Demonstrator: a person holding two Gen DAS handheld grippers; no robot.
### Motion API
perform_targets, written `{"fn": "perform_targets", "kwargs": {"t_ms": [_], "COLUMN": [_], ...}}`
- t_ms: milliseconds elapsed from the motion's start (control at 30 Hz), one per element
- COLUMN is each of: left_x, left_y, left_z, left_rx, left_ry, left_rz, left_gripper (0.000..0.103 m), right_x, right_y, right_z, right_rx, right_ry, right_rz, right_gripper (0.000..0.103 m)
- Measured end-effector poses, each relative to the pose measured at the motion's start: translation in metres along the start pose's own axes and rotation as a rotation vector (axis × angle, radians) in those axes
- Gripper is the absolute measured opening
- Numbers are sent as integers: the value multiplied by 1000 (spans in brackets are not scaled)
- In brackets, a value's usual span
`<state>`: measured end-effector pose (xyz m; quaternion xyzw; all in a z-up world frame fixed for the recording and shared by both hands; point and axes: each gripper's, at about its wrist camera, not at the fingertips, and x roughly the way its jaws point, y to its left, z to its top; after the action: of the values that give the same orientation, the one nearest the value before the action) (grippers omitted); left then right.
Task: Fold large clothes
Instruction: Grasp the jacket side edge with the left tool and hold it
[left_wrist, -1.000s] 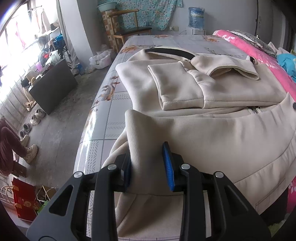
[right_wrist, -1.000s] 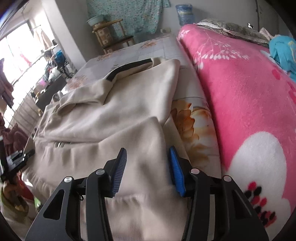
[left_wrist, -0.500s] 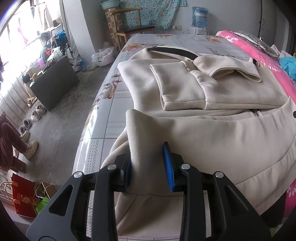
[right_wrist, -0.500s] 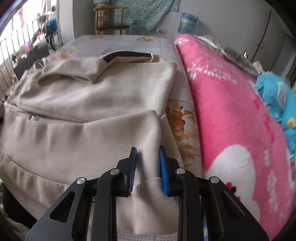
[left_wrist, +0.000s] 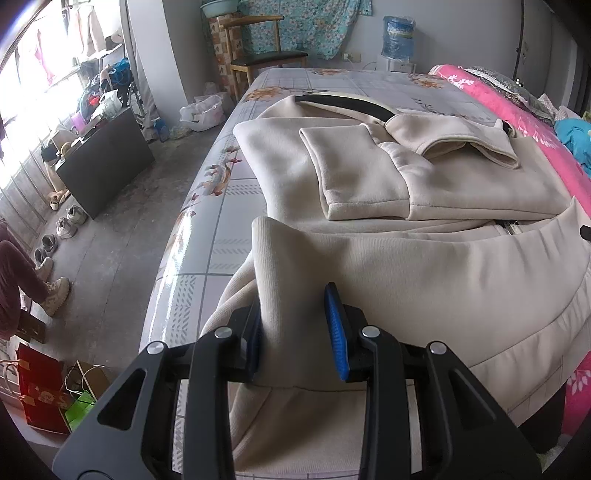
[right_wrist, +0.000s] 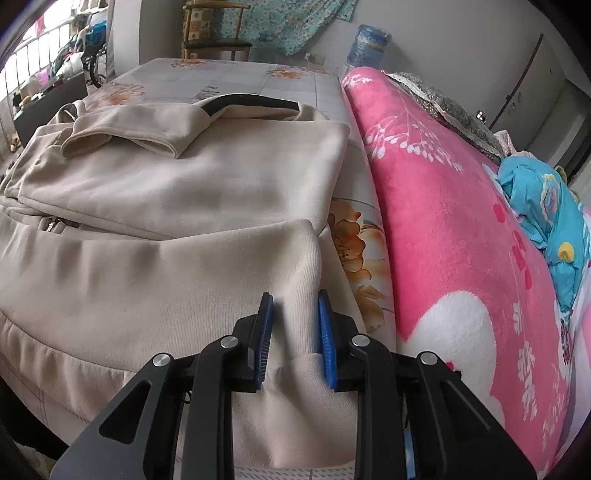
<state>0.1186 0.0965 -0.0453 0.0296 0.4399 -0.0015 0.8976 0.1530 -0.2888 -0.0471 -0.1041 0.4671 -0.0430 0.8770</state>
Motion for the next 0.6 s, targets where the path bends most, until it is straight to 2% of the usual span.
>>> {"fn": "perform_targets", "kwargs": {"t_ms": [600], "left_x": [0], "left_y": [0], "left_z": [0], "left_rx": [4], "left_ry": [-3], "left_rz": [5], "left_gripper": [30], "right_x": [2], "right_y": [0], "right_z": [1], "right_rx": [4], "right_ry": [4], "right_rz": [-6], "right_gripper": [24]}}
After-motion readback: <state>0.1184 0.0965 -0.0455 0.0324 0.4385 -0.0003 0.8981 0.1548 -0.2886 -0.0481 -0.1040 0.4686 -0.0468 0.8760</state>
